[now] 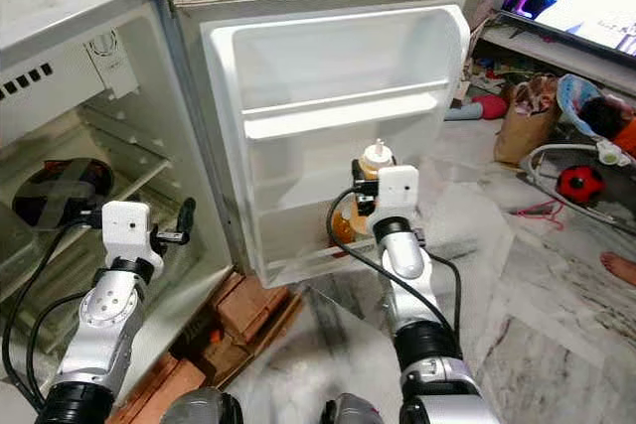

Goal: Restocking fridge

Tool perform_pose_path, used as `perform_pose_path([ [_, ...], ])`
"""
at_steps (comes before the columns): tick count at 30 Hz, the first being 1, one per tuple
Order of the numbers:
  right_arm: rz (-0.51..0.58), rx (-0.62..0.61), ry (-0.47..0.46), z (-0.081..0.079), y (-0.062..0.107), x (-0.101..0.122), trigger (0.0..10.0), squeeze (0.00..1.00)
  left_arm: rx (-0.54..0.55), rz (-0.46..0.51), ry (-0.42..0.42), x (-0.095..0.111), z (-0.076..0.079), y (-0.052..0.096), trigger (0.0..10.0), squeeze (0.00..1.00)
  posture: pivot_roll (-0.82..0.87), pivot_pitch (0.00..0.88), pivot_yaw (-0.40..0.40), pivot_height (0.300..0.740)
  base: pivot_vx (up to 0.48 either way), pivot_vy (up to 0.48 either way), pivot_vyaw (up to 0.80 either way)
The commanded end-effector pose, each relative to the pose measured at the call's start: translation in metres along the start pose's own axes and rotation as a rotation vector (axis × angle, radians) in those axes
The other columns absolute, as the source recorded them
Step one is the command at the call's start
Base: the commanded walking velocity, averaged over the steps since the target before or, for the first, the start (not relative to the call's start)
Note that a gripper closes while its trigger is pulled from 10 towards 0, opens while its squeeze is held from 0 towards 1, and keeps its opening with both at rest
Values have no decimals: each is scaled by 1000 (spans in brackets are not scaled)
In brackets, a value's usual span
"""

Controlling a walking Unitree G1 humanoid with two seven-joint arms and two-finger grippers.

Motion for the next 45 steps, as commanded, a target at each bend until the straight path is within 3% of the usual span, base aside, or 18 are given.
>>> perform_pose_path([
  [1,34,-6,6,3,-5,10,10000,0,-17,-1,-6,0,2,-1,10000,0,37,0,-50,740,289,0,0],
  [11,49,-9,-6,3,-7,14,10000,0,-30,-1,-1,1,6,-5,10000,0,34,0,-45,740,326,0,0],
  [24,59,4,-10,0,-9,17,10000,0,-2,-2,-8,1,1,-3,10000,0,52,0,-46,740,0,0,0],
  [28,67,-1,-5,5,-6,18,10000,0,33,11,8,4,-6,5,10000,0,56,2,-49,740,0,0,0],
  [35,45,-15,7,14,17,6,10000,0,87,2,-8,-3,-25,37,10000,0,52,7,-58,740,0,0,0],
  [40,28,-15,4,12,22,0,10000,0,101,-5,-24,-7,-30,42,10000,0,57,2,-58,740,0,0,0],
  [45,35,0,-1,7,17,4,10000,0,95,4,-20,-1,-26,35,10000,0,56,0,-58,726,0,0,0],
])
Point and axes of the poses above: a point about 5 cm out from each wrist's last joint towards the gripper, its own y axis pointing back from the gripper into the wrist, its own x axis along the axis of the wrist's last joint, z = x × y, the point moved 6 cm from there along -y, pointing out of the wrist towards the gripper, and after that the axes turned 11 degrees about y, right-handed, at the moved point
